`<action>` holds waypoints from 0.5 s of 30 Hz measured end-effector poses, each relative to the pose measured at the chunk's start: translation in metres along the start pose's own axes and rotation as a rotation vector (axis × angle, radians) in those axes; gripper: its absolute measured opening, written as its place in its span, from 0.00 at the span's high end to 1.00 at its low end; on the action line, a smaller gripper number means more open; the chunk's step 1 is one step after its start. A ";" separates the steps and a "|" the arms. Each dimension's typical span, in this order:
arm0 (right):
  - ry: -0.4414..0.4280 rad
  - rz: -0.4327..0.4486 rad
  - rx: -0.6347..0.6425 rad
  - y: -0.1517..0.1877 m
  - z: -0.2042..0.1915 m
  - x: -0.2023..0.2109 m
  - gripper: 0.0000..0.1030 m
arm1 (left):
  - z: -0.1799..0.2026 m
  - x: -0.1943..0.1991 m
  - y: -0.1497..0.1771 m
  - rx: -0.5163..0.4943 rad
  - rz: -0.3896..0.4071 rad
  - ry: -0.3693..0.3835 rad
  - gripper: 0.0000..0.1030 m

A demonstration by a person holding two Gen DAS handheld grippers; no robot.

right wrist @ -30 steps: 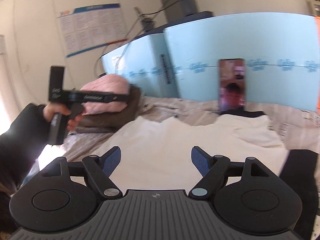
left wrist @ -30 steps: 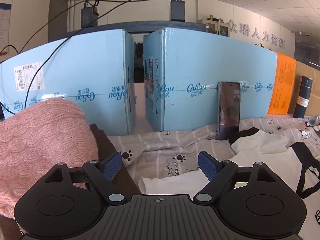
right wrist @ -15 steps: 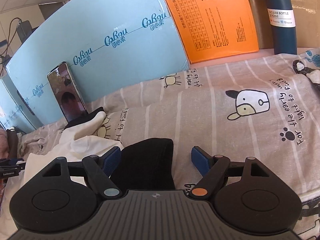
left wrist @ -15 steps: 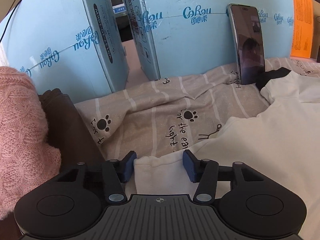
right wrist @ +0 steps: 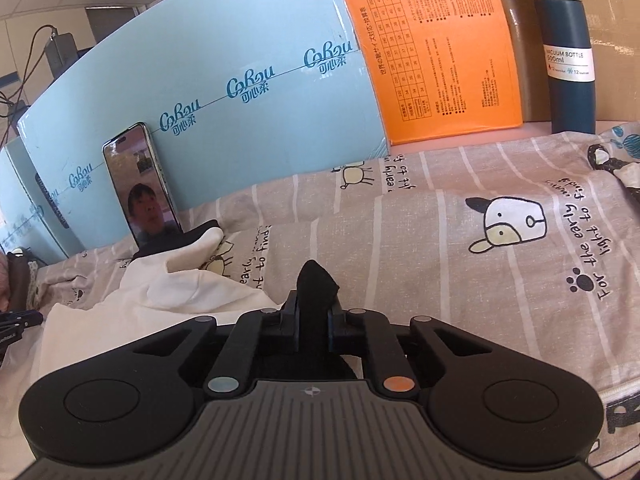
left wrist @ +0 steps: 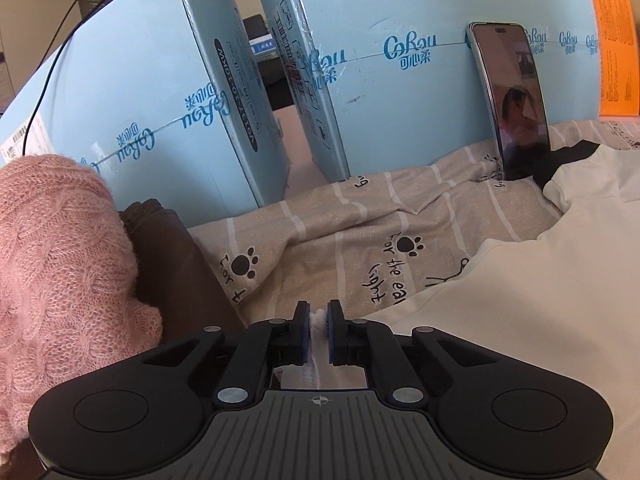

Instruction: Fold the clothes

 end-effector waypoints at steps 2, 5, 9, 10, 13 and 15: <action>0.019 0.004 -0.005 -0.002 0.002 0.004 0.90 | -0.002 -0.001 0.000 0.006 0.000 -0.013 0.93; 0.058 -0.018 -0.013 0.001 0.006 0.002 0.90 | -0.002 -0.003 0.001 0.007 -0.005 -0.026 0.92; 0.069 -0.049 -0.033 0.006 0.010 -0.004 0.90 | -0.002 -0.003 -0.003 0.010 0.009 -0.040 0.86; 0.068 -0.051 -0.033 0.006 0.010 -0.004 0.90 | -0.002 -0.002 -0.005 0.015 0.017 -0.043 0.86; 0.056 -0.054 -0.035 0.006 0.010 -0.003 0.83 | -0.004 0.008 -0.017 0.067 0.057 0.026 0.86; 0.039 -0.039 -0.048 0.002 0.012 0.002 0.73 | 0.000 0.014 -0.027 0.101 0.080 0.116 0.81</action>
Point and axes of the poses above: each gripper's, at about its wrist camera, not at the fingertips, and x roughly against the way its jaws point, z to its right, y to its underside, the point moved 3 cm from there along -x, roughly the way its jaws point, and after that the axes turned 13 degrees about -z, right-handed, at the moved point
